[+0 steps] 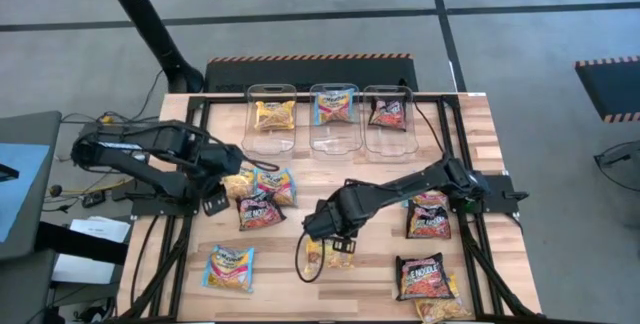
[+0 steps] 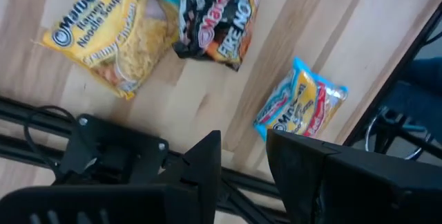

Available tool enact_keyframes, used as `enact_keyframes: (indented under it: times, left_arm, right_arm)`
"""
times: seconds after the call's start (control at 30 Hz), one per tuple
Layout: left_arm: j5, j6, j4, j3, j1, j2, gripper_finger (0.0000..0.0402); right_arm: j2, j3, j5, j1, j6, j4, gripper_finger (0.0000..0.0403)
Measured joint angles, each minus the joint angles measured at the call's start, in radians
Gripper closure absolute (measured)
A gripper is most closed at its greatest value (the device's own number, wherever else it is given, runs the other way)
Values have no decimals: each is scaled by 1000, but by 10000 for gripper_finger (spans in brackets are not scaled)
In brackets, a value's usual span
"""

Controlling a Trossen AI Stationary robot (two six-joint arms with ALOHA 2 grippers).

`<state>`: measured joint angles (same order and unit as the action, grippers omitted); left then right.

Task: Sort Maruchan noodles
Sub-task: Put the black noodle pack into the right transparent bin

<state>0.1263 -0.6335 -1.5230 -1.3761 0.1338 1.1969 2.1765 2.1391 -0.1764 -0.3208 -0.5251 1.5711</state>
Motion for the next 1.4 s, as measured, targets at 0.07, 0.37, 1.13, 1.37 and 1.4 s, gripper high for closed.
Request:
enact_keyframes:
  times: [0.07,0.37,1.13,1.37,1.4]
  left_arm:
    - [14,-11,19,26,12,0,290]
    - [38,-50,158,161,60,0,252]
    - [-176,18,574,409,78,41,248]
    - [-208,136,625,415,83,109,248]
    - [-212,158,626,415,83,120,248]
  right_arm:
    - [0,0,0,-11,-7,0,209]
    - [0,0,-1,-69,-65,0,209]
    - [1,0,-1,-111,-106,-1,209]
    - [1,-1,-2,-105,-111,-13,209]
    - [1,-1,-2,-102,-111,-15,209]
